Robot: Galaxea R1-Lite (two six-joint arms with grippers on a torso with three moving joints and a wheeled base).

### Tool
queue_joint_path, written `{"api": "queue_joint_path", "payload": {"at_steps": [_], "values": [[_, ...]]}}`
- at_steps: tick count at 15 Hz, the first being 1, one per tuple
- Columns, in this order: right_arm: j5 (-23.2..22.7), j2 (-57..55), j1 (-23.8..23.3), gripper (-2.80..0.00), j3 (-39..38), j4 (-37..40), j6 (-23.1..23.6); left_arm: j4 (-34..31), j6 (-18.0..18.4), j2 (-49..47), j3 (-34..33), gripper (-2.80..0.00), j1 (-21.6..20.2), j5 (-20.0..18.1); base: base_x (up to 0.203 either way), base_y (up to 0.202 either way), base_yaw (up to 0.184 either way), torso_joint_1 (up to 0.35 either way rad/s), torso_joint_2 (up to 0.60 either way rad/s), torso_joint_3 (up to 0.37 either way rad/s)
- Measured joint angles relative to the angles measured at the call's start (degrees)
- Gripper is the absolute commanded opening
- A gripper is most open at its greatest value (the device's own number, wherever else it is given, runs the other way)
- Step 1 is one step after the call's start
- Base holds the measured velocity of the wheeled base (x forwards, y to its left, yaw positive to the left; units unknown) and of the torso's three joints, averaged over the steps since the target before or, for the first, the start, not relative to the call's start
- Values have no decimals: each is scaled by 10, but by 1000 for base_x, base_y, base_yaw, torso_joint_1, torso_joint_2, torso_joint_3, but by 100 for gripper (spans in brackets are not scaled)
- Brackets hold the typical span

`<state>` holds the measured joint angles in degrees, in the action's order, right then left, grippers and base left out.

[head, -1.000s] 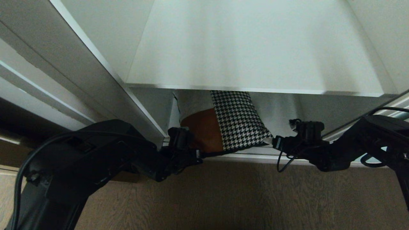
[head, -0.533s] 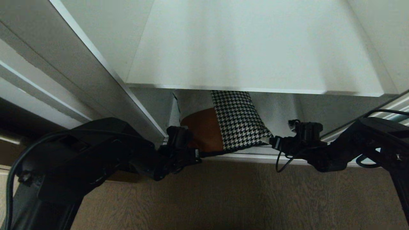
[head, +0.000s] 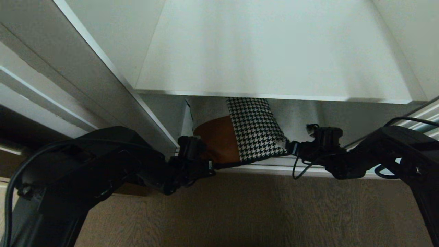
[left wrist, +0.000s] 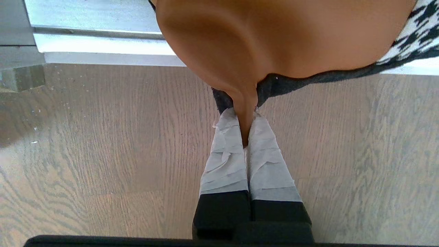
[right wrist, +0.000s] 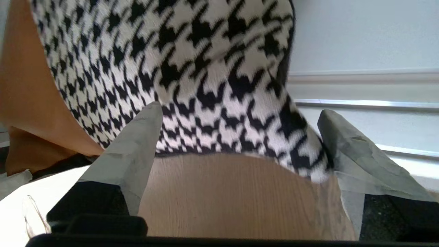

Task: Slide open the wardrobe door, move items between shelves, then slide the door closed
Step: Place the pillow on the higher shelf

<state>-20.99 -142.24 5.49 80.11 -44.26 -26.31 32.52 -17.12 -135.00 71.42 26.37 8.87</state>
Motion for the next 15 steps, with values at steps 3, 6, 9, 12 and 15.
{"api": "queue_joint_path", "payload": {"at_steps": [3, 6, 9, 12, 15], "values": [[-1, -3, 1, 0, 4, -1, 0, -4, -1, -1, 5, -280, 0, 0, 0, 0, 0, 0, 0, 0], [-2, -4, 5, -280, 1, 3, -2, -5, -2, -2, 11, -280, 0, 0, 0, 0, 0, 0, 0, 0], [-2, -7, 15, -280, 1, 4, -2, -4, -1, -2, 14, -280, 0, 0, 0, 0, 0, 0, 0, 0], [-1, -11, 20, -280, -1, 0, -1, -5, -1, -2, 24, -280, -2, 0, 0, 0, 0, 0, 0, 0], [0, -16, 20, -280, -2, -1, 0, 0, -2, -2, 26, -280, -1, 1, 0, 0, 0, 0, 0, 0]]}}
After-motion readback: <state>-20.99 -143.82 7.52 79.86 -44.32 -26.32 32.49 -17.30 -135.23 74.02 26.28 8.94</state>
